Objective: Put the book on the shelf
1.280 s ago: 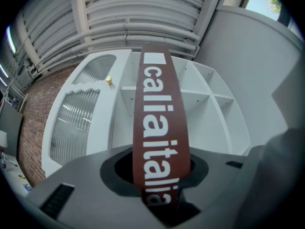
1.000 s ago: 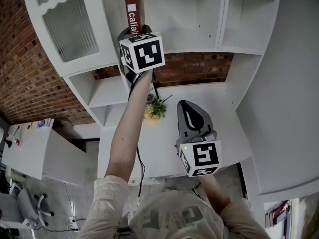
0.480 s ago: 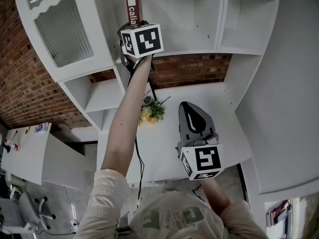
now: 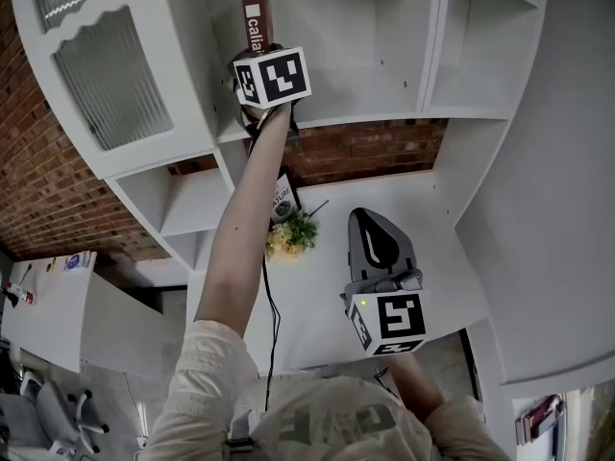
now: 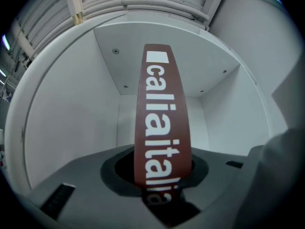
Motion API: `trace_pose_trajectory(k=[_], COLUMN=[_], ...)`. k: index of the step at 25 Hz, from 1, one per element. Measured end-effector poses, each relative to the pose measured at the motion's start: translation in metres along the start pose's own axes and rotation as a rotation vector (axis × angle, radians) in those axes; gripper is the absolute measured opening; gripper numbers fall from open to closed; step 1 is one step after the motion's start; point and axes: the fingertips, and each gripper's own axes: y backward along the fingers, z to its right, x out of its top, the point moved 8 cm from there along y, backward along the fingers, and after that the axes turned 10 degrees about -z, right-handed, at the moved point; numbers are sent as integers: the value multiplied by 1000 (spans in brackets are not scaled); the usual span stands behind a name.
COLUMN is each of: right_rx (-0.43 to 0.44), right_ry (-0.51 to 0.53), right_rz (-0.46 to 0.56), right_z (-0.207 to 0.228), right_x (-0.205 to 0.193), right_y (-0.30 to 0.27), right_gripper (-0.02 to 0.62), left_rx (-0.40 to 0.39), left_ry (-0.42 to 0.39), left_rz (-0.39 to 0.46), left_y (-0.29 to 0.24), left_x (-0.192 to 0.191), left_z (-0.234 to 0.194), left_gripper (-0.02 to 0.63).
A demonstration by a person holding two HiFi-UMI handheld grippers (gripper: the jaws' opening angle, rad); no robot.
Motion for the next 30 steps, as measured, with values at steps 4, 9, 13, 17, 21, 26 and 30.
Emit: trace_pose_trajectory(k=[4,9,13,17,21,26,30], right_rx=[-12,-7,-5,7,16,31,25], right_ry=[0,1,39,65,46,43,28], right_rz=[-7,-18,-24,-22,-37,-26,-13], right_z=[4,9,8,6,6,8,11], right_x=[-6,-10,-13,-15,-20,-16,-20], right_y=[-8,-19,-29,-37,-45,-47,-44], right_gripper=[17,17,17,17,17,17,17], left_rx=[11,21,50,43,40,20,16], left_ry=[3,23,11,21,20,49,77], left_rz=[-5,-16,-3,-9,-22,-27,-61], left_y=[-20,-44,-54,-64,-67,-69,-66], left_x=[2,2,2,3,1,2,1], left_z=[-2,-6,-5,-7,-7,-6,-6], left_gripper=[155,155,155,155,155,156,186])
